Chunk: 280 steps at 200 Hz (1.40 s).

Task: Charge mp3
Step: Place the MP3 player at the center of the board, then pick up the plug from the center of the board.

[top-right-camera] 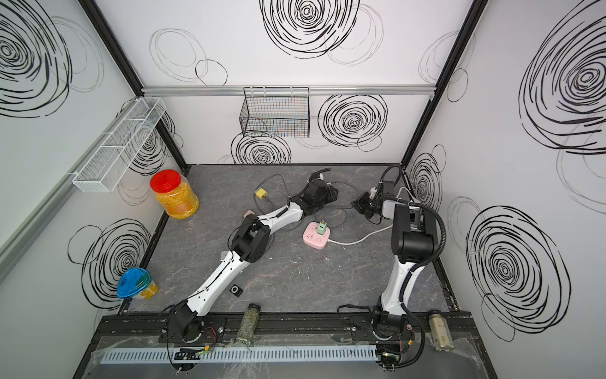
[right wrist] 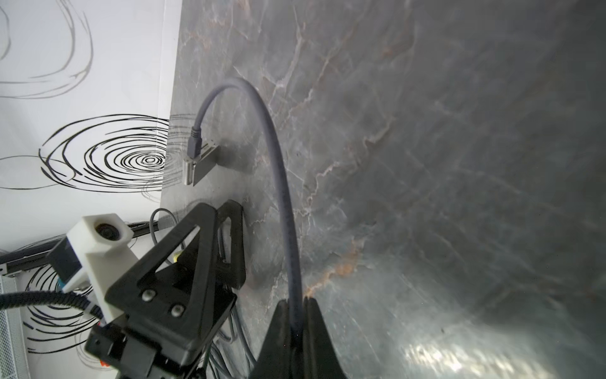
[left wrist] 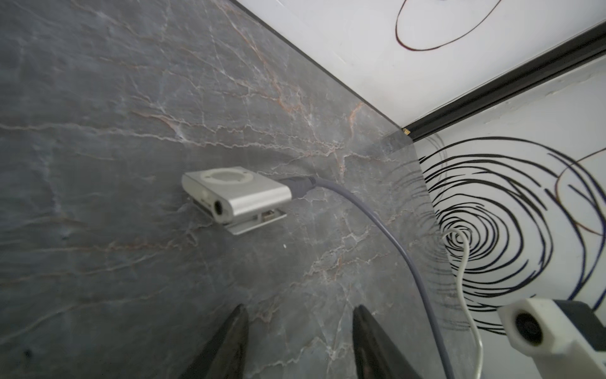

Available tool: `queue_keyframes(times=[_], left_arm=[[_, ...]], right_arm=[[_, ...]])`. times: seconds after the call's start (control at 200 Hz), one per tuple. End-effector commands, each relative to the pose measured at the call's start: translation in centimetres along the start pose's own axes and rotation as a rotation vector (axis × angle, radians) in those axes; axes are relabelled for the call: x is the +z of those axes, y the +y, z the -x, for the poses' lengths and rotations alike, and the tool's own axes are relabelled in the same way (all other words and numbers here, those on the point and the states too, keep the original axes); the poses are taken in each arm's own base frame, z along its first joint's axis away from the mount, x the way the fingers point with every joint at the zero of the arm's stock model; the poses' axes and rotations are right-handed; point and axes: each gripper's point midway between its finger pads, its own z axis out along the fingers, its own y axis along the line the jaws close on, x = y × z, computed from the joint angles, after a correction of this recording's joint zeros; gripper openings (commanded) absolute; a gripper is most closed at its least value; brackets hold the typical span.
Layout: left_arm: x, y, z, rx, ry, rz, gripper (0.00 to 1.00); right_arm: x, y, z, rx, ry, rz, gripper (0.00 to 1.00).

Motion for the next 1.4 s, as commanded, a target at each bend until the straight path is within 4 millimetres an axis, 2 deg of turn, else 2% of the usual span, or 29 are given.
queue_keyframes(times=[0.0,0.11,0.305,0.465,0.661,0.716,0.831,0.891,1.016,1.176,1.276,1.396], left_arm=[[-0.2,-0.9,0.7,0.021,-0.004,-0.048,0.58],[-0.8,-1.2,2.3,0.016,-0.021,-0.059,0.64],[-3.1,-3.1,6.7,0.032,-0.070,-0.086,0.66],[-6.5,-5.8,10.4,0.062,-0.102,-0.135,0.66],[-11.0,-9.0,12.5,0.126,-0.103,-0.185,0.67],[-12.4,-9.4,13.0,0.141,-0.111,-0.175,0.67],[-15.9,-9.9,13.7,0.182,-0.133,-0.141,0.67],[-17.7,-9.3,13.9,0.198,-0.137,-0.092,0.66],[-21.3,-6.4,13.5,0.258,-0.124,0.077,0.66],[-25.0,-2.2,11.1,0.327,-0.049,0.231,0.64],[-27.1,1.3,8.9,0.347,0.001,0.341,0.64],[-29.7,5.5,8.5,0.301,0.000,0.472,0.65]], right_arm=[[-0.8,0.7,2.0,-0.050,-0.063,-0.025,0.09],[-1.3,-0.1,2.3,-0.049,-0.074,-0.054,0.08],[-2.8,-2.8,2.8,-0.030,-0.108,-0.126,0.07],[-4.3,-4.6,3.9,-0.026,-0.147,-0.192,0.06],[-5.5,-4.9,4.1,-0.018,-0.163,-0.215,0.07],[-5.5,-4.8,3.7,-0.014,-0.151,-0.215,0.10],[-5.4,-4.2,2.1,-0.020,-0.099,-0.203,0.29],[-5.4,-3.5,1.2,-0.039,-0.073,-0.202,0.42],[-6.7,-1.4,-0.2,-0.090,-0.053,-0.205,0.53],[-9.4,2.9,-1.7,-0.182,-0.069,-0.182,0.56],[-11.3,5.8,-2.8,-0.265,-0.102,-0.185,0.57],[-12.7,9.4,-4.2,-0.399,-0.144,-0.182,0.59]])
